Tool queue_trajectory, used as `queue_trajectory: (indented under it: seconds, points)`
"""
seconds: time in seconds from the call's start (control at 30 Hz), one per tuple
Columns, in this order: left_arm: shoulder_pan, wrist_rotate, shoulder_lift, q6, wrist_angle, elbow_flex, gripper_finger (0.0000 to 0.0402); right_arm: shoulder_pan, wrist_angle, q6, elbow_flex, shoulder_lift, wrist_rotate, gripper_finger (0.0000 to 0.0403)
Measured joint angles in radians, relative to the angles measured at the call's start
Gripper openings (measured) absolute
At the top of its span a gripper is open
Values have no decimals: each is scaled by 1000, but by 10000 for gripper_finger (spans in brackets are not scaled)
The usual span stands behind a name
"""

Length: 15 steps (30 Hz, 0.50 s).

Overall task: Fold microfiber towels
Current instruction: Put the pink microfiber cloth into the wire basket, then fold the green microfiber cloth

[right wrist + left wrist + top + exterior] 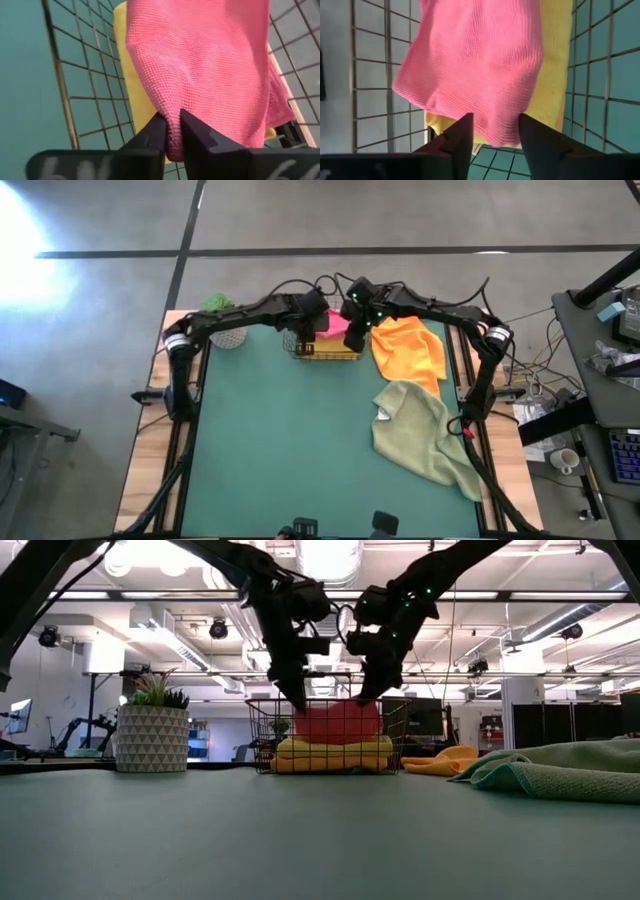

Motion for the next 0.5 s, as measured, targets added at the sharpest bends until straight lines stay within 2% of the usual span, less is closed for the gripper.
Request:
queue_trajectory:
  seconds: [0.17,0.33,0.5]
  points:
    - [0,0,-45,0,-4,0,162,5,-2,6,0,0,-17,92]
    - [0,-3,-113,0,-35,0,164,4,-10,-8,0,-15,-19,149]
    - [5,-25,-189,-44,-59,-5,164,-15,-2,-16,0,-63,-20,181]
